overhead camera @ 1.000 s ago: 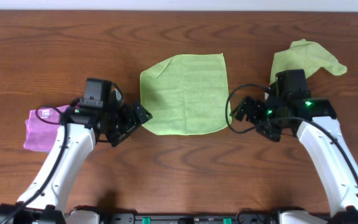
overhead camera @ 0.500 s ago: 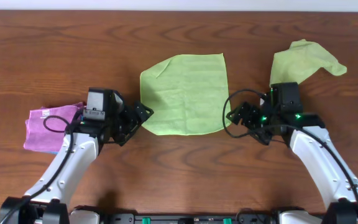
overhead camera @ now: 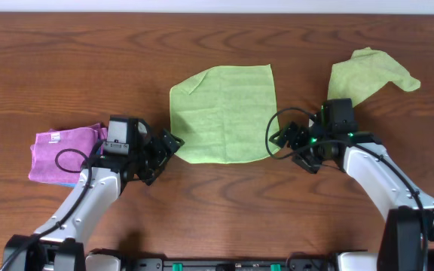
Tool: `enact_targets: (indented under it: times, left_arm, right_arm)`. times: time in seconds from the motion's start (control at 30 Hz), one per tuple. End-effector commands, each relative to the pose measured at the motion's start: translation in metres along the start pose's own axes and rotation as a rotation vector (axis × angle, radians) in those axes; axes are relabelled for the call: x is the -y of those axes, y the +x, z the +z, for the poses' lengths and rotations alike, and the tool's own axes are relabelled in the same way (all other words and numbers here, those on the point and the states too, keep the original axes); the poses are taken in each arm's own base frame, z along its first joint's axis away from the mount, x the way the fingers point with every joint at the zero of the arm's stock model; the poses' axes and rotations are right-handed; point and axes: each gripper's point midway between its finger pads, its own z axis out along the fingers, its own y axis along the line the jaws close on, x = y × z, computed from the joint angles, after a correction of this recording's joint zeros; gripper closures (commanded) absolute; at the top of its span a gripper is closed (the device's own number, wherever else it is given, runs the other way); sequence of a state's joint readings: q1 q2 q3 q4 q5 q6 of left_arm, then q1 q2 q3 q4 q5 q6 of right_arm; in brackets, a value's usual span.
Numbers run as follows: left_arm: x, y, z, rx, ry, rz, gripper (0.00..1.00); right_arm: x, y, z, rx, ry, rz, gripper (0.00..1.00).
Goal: Fold the cloth
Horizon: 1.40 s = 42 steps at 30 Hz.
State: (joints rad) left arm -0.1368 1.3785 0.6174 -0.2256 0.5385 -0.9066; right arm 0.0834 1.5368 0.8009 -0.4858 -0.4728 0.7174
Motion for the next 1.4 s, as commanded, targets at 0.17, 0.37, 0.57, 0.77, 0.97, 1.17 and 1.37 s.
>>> enact_targets:
  times: [0.17,0.37,0.57,0.77,0.97,1.17,1.37]
  left_arm:
    - [-0.004,-0.007,0.001,0.044,-0.023,-0.013,0.05]
    - [-0.003,-0.008,0.001,0.047,-0.019,-0.014,0.05]
    - [-0.003,-0.008,0.001,0.047,-0.019,-0.014,0.05]
    - [-0.003,-0.009,0.001,0.051,-0.022,-0.014,0.05]
    - [-0.003,-0.009,0.001,0.054,-0.023,-0.014,0.05]
    - [-0.004,-0.009,0.001,0.053,-0.023,-0.014,0.05]
    - [-0.003,-0.009,0.001,0.052,-0.023,-0.017,0.05]
  right_arm:
    - [-0.008,0.007,0.007,-0.013,-0.014,-0.007,0.22]
    - [-0.004,0.006,0.014,-0.022,-0.005,0.004,0.23]
    - [0.000,0.007,0.021,-0.039,0.008,0.022,0.29]
    - [-0.002,0.010,0.024,-0.040,0.013,0.007,0.35]
    - [-0.001,0.011,0.025,-0.031,0.032,-0.007,0.45]
    - [0.002,0.009,0.026,-0.020,0.049,-0.007,0.47]
    - [0.011,0.014,0.037,-0.058,0.073,0.014,0.52]
